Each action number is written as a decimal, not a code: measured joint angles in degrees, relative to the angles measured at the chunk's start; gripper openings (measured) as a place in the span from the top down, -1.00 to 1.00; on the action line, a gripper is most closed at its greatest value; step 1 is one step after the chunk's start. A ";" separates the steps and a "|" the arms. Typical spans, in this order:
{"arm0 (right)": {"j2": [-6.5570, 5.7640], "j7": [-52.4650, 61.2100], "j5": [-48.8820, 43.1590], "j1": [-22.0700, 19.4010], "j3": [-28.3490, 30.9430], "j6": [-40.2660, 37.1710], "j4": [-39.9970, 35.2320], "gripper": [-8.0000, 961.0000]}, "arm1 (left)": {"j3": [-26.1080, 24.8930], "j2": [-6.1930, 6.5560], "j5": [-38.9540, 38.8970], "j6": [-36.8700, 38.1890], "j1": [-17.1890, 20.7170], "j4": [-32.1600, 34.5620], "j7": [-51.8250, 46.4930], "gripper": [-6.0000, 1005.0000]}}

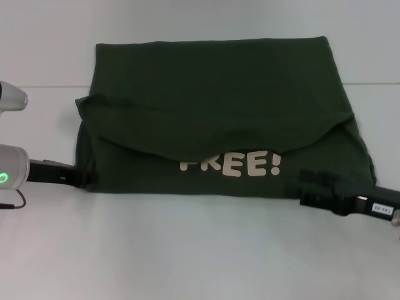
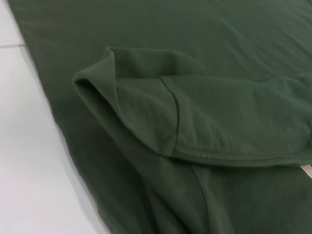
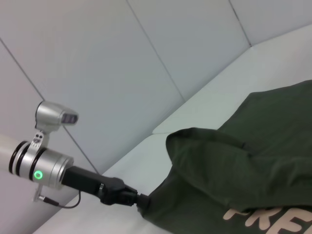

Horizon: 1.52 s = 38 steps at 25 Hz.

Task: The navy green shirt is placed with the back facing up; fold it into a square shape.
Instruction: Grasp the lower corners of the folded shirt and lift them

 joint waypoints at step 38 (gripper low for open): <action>-2.77 61.42 -46.95 14.60 -1.42 5.95 -20.35 -0.80 | 0.09 0.62 0.05 1.41 -0.68 0.26 -0.15 0.99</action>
